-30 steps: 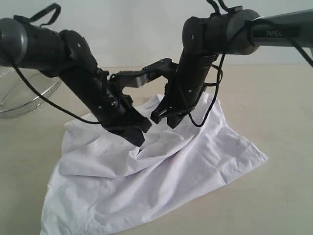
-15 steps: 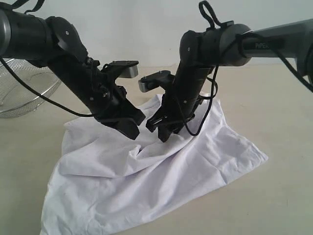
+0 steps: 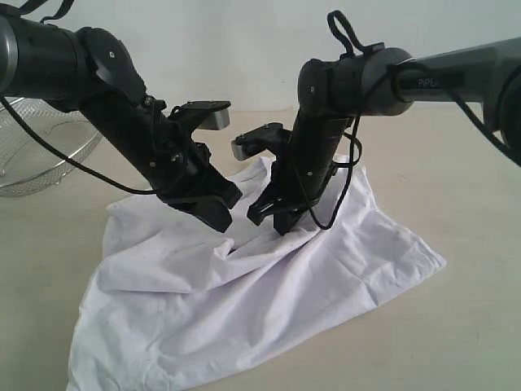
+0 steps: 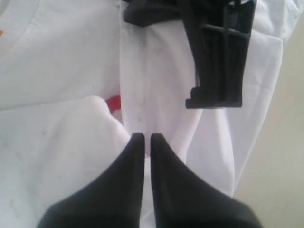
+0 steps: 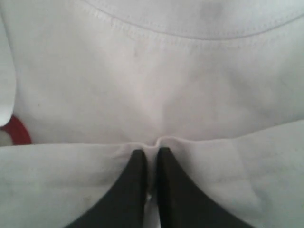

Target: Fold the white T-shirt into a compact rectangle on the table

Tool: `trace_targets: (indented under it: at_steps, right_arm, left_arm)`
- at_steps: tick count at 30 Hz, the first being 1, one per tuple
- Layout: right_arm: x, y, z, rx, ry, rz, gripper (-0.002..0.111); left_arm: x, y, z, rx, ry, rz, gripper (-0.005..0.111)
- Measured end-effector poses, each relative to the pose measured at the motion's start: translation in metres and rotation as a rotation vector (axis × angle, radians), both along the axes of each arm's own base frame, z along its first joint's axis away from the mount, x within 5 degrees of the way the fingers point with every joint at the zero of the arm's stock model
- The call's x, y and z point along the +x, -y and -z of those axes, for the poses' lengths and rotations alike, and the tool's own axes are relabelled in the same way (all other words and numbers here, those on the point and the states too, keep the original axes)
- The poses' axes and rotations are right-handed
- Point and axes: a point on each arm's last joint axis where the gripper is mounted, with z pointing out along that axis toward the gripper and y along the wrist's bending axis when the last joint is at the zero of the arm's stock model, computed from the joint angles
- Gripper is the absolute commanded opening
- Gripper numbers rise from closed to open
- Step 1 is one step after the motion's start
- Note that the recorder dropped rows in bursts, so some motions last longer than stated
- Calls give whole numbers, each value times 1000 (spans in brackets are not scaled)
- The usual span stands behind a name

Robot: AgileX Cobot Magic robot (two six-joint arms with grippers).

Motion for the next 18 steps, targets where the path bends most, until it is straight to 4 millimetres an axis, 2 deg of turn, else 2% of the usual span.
trace_targets:
  at_steps: [7, 14, 18]
  right_arm:
    - [1, 0, -7, 4, 15, -8, 0]
    - [6, -2, -55, 46, 135, -8, 0]
    - [11, -3, -66, 57, 191, -6, 0]
  left_arm:
    - [0, 0, 0, 0, 0, 0, 4]
    - [2, -1, 0, 1, 8, -7, 4]
    - [2, -2, 0, 2, 9, -7, 4]
